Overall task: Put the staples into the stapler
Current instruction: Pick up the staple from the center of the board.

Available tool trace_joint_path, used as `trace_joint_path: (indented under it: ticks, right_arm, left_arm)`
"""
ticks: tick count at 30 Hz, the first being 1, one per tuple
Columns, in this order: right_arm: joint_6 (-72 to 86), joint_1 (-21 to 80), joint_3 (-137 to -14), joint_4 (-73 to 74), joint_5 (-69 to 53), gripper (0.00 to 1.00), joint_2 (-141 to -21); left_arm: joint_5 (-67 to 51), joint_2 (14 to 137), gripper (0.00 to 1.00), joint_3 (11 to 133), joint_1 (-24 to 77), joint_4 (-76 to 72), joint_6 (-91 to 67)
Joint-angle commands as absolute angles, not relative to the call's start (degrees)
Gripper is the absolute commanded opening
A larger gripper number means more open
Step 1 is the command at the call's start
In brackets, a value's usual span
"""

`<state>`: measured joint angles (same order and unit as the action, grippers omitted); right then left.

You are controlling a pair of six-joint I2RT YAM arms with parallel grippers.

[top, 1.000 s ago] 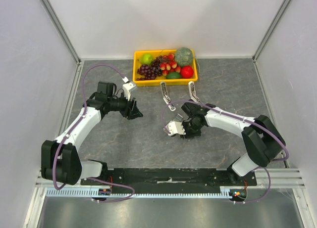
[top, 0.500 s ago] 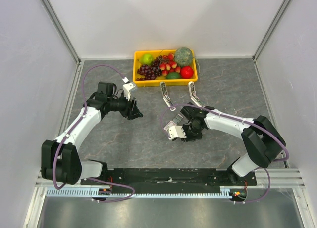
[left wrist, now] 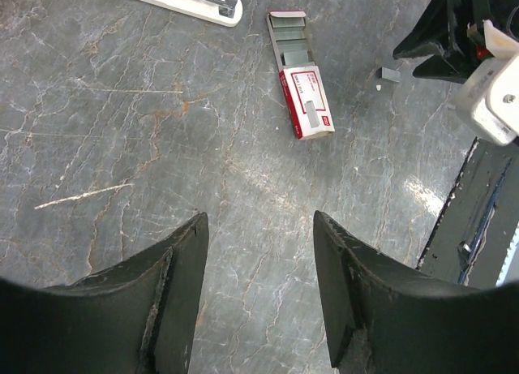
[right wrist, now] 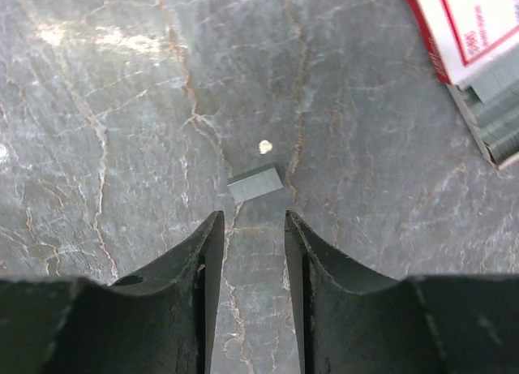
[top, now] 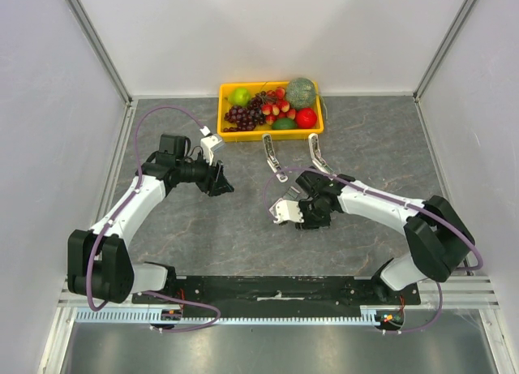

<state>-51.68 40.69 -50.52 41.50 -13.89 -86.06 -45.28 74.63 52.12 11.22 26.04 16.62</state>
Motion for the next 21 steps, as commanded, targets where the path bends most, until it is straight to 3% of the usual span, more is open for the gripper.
trace_joint_path:
  ticks: [1, 12, 21]
  right_arm:
    - [-40.5, 40.7, -54.6, 40.3, -11.2, 0.45, -86.4]
    - [-25.1, 37.0, -60.5, 44.1, -16.5, 0.52, -91.1]
    - [-21.5, 37.0, -56.4, 42.4, -16.0, 0.51, -92.6]
  left_arm:
    - [-46.3, 74.6, 0.61, 51.9, 10.7, 24.1, 19.0]
    - [-41.7, 73.9, 0.61, 52.6, 10.6, 24.6, 19.6]
    - [-38.5, 73.7, 0.61, 52.9, 10.5, 24.6, 20.0]
